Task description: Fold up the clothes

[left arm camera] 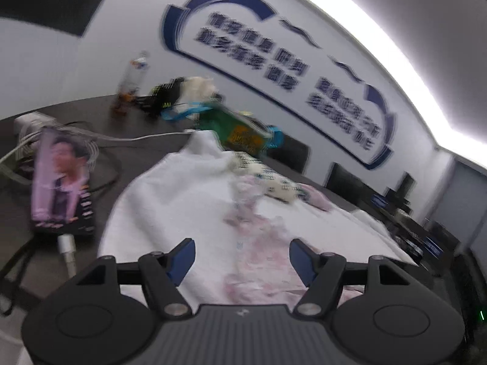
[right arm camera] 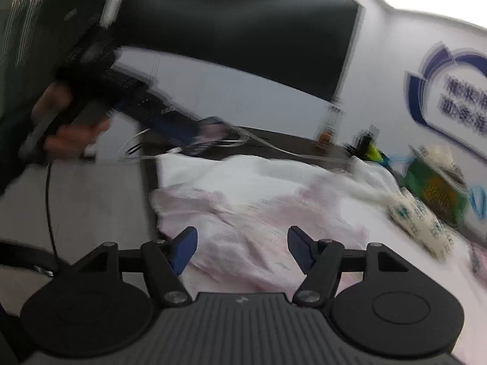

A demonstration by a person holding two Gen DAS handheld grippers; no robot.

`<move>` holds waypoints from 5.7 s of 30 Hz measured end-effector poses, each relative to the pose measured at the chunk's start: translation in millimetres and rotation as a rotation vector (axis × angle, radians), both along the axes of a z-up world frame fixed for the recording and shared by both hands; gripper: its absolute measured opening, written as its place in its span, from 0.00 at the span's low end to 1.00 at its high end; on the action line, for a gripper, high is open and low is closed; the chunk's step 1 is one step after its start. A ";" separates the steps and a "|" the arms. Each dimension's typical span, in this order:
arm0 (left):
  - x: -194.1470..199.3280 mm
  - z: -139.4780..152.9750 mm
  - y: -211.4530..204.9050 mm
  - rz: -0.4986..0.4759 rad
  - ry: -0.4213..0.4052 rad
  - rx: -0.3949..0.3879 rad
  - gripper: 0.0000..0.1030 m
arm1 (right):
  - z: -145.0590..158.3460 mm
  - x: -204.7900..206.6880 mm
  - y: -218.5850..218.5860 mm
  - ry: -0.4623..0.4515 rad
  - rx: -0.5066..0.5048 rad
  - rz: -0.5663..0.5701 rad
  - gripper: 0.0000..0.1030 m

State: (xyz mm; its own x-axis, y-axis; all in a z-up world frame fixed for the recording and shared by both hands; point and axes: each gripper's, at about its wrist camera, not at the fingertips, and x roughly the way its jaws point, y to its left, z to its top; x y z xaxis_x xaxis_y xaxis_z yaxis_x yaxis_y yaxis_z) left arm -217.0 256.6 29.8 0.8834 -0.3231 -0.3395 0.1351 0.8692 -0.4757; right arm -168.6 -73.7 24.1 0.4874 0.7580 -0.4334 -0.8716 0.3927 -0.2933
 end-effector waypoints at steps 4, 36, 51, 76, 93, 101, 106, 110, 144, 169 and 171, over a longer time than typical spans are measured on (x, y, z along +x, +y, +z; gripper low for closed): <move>-4.3 -4.2 6.2 0.015 0.009 -0.001 0.65 | -14.1 -12.6 46.5 -0.014 -0.056 0.077 0.71; 98.5 -23.6 -106.3 -0.066 0.175 0.280 0.65 | 54.8 165.9 -12.8 0.433 0.272 -0.450 0.58; 96.7 -24.5 -105.2 0.143 0.209 0.185 0.11 | 36.5 250.0 63.0 0.661 0.204 -0.466 0.01; 74.5 -8.4 -93.0 0.201 0.109 0.169 0.22 | 49.1 85.6 -9.9 -0.037 -0.191 -0.093 0.62; 50.7 -6.8 -71.7 0.218 0.064 0.160 0.24 | 64.2 165.7 56.3 0.591 -0.076 -0.182 0.01; 55.5 -5.3 -67.5 0.220 0.066 0.123 0.43 | 13.4 124.2 45.9 0.530 -0.082 -0.193 0.48; 75.3 6.1 -73.9 0.192 0.033 0.076 0.47 | 72.3 116.9 -8.0 0.390 0.085 -0.223 0.57; 98.4 11.5 -88.3 0.174 0.045 0.093 0.48 | 78.7 149.9 -21.0 0.315 0.134 -0.353 0.57; 116.1 -19.0 -122.1 0.130 0.193 0.389 0.40 | 23.9 138.1 -39.3 0.370 0.116 -0.387 0.33; 87.9 36.1 -191.7 0.028 -0.047 0.514 0.05 | -1.9 108.1 -54.4 0.459 0.195 -0.416 0.34; 88.8 38.3 -213.1 -0.018 -0.074 0.514 0.05 | 7.6 106.9 -84.6 0.457 0.254 -0.474 0.34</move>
